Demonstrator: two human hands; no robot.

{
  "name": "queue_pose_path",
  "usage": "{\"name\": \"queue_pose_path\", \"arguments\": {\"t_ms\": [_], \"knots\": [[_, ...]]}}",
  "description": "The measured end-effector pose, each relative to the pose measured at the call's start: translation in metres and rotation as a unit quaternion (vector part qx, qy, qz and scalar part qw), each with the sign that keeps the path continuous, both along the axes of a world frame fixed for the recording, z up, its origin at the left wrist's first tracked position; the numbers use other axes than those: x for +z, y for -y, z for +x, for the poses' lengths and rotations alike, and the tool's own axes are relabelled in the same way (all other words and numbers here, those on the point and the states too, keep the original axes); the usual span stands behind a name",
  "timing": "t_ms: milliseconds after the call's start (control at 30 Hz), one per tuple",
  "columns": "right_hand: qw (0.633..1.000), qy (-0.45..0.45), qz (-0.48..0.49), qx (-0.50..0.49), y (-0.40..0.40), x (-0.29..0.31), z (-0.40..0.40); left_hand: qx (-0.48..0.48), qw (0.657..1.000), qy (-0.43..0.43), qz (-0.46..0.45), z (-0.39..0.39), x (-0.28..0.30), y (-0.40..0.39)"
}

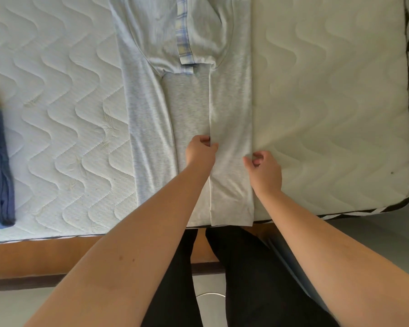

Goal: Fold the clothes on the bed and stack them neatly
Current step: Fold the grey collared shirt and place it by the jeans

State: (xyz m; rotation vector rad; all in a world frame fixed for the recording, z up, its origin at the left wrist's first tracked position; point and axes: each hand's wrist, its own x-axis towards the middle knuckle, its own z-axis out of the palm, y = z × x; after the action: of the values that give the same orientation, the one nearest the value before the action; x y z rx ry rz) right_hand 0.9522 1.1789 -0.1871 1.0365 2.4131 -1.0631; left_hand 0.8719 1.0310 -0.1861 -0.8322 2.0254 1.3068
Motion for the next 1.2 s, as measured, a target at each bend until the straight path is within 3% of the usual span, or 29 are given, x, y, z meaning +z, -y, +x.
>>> {"name": "queue_pose_path", "arguments": {"t_ms": [167,267,567,733,933,1100,1200], "knots": [[0.999,0.006,-0.01,-0.047,-0.003,-0.011,-0.052,0.149,0.979,0.064,0.122,-0.046,0.001,-0.016],[0.996,-0.002,-0.03,-0.081,-0.003,-0.015,-0.082,0.156,0.974,0.043,0.161,-0.076,0.002,-0.025],[0.996,-0.025,-0.013,-0.086,-0.014,-0.017,-0.143,0.048,0.997,-0.041,-0.036,-0.106,-0.006,-0.01],[0.997,-0.04,-0.024,-0.06,-0.015,-0.016,-0.162,0.013,0.998,-0.059,-0.006,-0.131,-0.006,-0.013],[0.996,-0.016,0.068,-0.058,-0.023,-0.015,-0.162,-0.05,0.992,-0.105,-0.047,-0.16,-0.003,-0.016],[1.0,0.003,0.014,-0.014,-0.017,-0.01,-0.132,-0.103,0.983,-0.14,-0.059,-0.119,0.005,0.017],[0.997,0.069,0.003,0.029,-0.011,-0.008,-0.102,-0.097,0.984,-0.138,-0.054,-0.075,0.008,0.056]]}}
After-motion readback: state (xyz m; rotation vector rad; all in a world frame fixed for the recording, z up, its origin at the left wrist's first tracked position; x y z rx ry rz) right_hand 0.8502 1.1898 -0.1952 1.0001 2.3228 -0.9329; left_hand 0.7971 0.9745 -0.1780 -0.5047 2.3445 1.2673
